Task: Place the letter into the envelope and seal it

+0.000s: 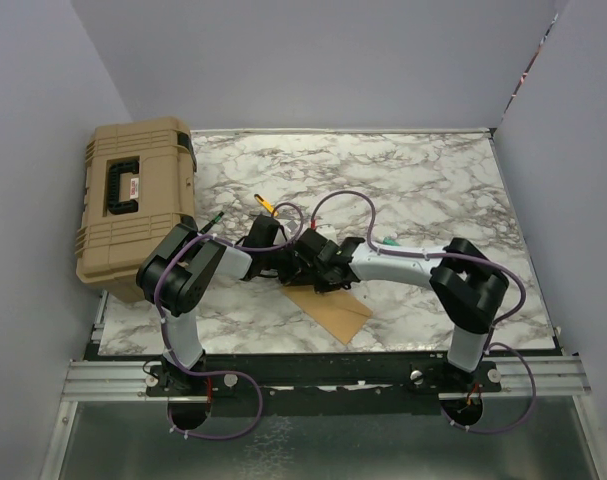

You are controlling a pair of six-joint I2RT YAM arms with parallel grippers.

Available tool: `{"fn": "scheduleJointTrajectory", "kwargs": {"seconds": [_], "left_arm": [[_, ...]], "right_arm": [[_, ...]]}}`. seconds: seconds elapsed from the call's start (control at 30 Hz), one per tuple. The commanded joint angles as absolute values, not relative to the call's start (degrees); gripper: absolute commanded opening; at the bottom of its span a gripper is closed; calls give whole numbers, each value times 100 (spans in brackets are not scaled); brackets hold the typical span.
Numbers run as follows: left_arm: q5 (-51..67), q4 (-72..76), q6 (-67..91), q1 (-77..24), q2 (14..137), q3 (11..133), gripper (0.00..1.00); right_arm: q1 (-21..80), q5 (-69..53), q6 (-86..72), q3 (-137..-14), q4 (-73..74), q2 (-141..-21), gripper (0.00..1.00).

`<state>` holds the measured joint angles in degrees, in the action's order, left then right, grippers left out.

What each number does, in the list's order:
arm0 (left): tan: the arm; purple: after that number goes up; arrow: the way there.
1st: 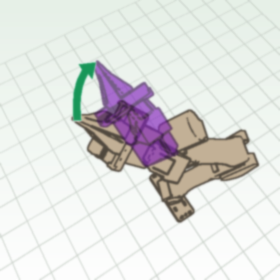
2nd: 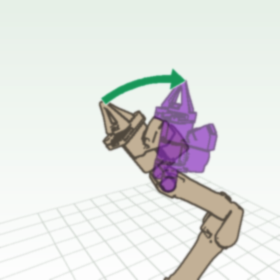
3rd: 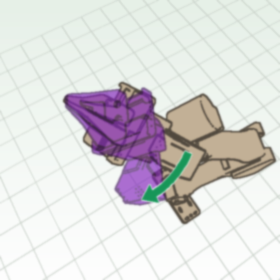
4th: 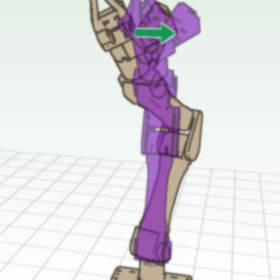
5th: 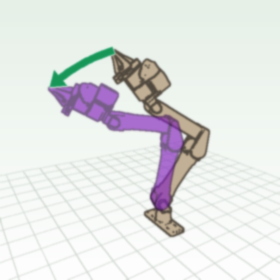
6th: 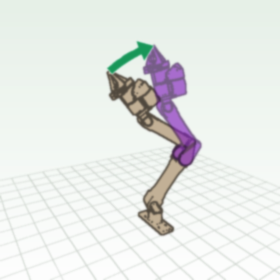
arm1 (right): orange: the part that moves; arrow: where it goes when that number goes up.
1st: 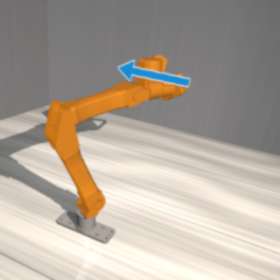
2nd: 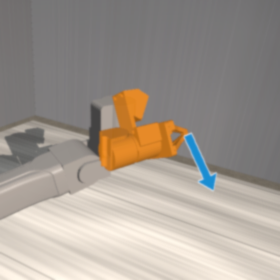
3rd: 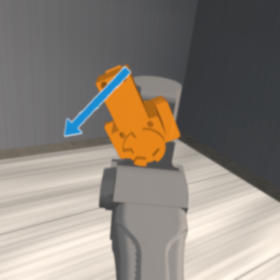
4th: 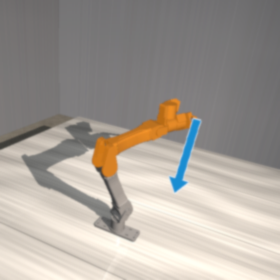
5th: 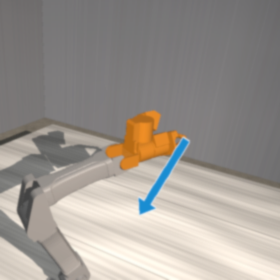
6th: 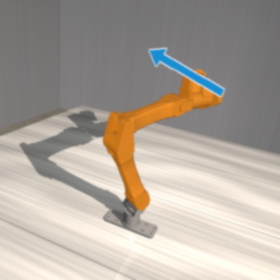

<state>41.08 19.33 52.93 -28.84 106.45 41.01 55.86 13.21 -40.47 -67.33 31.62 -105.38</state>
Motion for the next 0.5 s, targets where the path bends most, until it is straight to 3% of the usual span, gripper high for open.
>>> {"fn": "scheduleJointTrajectory", "kwargs": {"seconds": [0.0, 0.47], "left_arm": [[3103, 1311, 5010, -2786, 10925, 3832, 0], [3098, 1236, 4951, -2764, 10936, 3872, 0]], "right_arm": [[5634, 1009, -3955, -6215, 3304, -10573, 7], [5643, 1174, -4086, -5207, 3962, -9515, 10]]}}
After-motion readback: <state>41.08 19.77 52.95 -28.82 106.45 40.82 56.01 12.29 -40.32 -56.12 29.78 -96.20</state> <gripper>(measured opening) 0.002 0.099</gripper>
